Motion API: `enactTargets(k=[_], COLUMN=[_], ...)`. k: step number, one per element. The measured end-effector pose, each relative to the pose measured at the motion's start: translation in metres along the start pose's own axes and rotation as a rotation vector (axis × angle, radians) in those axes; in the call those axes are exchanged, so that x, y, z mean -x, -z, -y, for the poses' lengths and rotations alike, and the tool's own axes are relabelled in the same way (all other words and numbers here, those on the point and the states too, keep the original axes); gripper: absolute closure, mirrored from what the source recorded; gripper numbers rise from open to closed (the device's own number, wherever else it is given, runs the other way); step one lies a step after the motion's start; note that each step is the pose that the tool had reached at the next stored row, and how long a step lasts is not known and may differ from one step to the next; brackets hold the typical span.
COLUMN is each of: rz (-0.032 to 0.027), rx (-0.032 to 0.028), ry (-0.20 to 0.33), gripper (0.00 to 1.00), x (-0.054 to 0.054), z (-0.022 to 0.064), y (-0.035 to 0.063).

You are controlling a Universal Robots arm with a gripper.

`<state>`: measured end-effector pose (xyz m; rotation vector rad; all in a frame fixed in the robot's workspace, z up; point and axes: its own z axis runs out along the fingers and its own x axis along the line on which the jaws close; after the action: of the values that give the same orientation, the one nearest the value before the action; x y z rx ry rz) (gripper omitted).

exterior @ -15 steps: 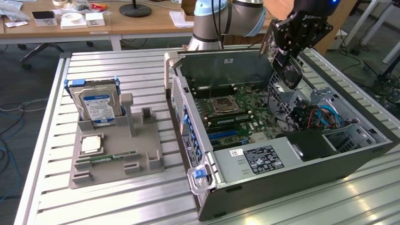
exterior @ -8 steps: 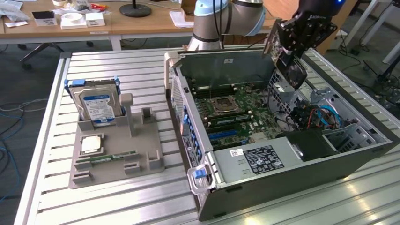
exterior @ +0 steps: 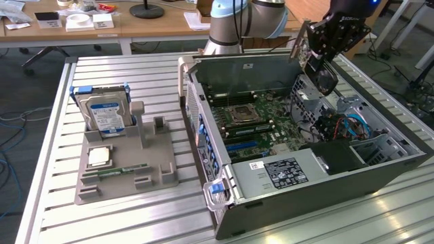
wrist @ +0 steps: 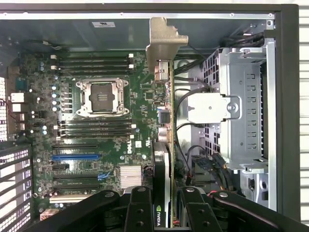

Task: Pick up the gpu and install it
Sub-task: 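Pick up the gpu and move the gpu toward the slot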

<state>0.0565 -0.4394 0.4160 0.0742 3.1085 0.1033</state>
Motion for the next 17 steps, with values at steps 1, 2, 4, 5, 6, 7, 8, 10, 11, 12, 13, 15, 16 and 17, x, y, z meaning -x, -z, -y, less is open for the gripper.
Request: enactTargets(k=[1, 2, 4, 5, 6, 7, 8, 10, 11, 12, 13, 15, 16, 17], rz=[0.0000, 0.0000, 0.0000, 0.0000, 0.0000, 0.0000, 0.0000, 0.0001, 0.0000, 0.0001, 0.0000, 0.0001, 0.0000, 0.0001], rx=[0.0000, 0.0000, 0.0000, 0.0000, -0.0001, 0.0000, -0.0001, 0.0001, 0.0000, 0.0001, 0.0001, 0.0000, 0.0000, 0.0001], ry=[0.000, 0.000, 0.000, 0.000, 0.000, 0.000, 0.000, 0.000, 0.000, 0.000, 0.000, 0.000, 0.000, 0.000], gripper=[0.73, 0.73, 0.73, 0.73, 0.73, 0.73, 0.73, 0.73, 0.73, 0.73, 0.73, 0.73, 0.73, 0.73], x=[0.0004, 0.0005, 0.0007, 0.0008, 0.0009, 0.0010, 0.0010, 0.0010, 0.0010, 0.0010, 0.0009, 0.0009, 0.0009, 0.0009], z=[0.0000, 0.0000, 0.0001, 0.0005, 0.0010, 0.0016, 0.0021, 0.0028, 0.0029, 0.0030, 0.0033, 0.0038, 0.0041, 0.0043], y=[0.0000, 0.0000, 0.0000, 0.0000, 0.0000, 0.0000, 0.0000, -0.0007, -0.0016, -0.0027, -0.0039, -0.0060, -0.0071, -0.0081])
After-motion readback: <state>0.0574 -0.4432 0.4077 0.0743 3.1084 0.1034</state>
